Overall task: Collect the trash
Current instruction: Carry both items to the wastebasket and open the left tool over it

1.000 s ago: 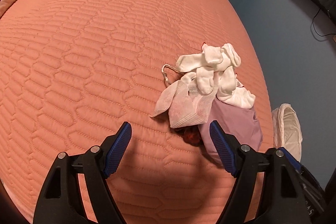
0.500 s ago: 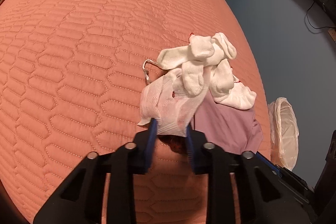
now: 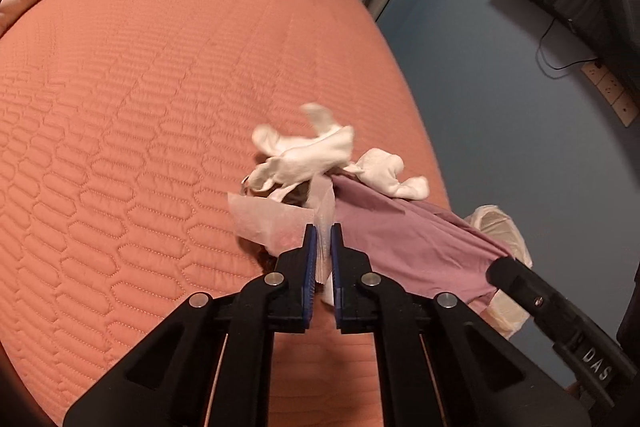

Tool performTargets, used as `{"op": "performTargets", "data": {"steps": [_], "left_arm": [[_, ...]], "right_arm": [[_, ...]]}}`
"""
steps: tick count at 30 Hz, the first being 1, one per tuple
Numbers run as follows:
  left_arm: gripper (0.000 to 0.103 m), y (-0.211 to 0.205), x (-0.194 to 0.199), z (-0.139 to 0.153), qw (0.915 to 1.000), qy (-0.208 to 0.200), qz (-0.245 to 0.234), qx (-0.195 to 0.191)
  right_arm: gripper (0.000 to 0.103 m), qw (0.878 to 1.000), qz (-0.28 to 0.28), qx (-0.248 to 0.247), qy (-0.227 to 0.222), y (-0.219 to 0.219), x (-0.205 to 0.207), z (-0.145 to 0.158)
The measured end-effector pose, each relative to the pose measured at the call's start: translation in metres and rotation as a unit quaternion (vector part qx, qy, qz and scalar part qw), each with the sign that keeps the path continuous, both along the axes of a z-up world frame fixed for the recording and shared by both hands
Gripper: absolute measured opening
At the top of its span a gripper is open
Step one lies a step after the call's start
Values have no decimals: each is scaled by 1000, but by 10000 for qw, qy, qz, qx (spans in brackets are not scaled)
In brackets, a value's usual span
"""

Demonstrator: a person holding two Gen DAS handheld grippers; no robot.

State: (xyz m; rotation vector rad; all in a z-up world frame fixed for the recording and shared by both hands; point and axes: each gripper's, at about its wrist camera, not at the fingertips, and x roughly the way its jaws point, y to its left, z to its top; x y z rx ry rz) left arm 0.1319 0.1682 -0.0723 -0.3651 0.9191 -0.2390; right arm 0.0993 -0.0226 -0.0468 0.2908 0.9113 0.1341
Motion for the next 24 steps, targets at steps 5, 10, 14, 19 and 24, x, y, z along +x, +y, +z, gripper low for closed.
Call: {"op": "performTargets", "data": {"steps": [5, 10, 14, 19, 24], "left_arm": [[6, -13, -15, 32, 9993, -353, -149, -25], [6, -34, -24, 57, 9976, -615, -302, -59], [6, -54, -30, 74, 9957, -787, -489, -57], [6, -84, -32, 91, 9923, -958, -784, -59], [6, -119, -35, 103, 9878, -1082, -1119, -20]], "right_arm": [[2, 9990, -99, 49, -422, -12, -18, 39], [2, 9964, -263, 57, -808, -32, -36, 76], [2, 9935, -447, 36, -1043, -57, -50, 99], [2, 9893, -731, 13, -1261, -91, -65, 120], [2, 9848, -1051, -2, -1382, -125, -80, 131]]}}
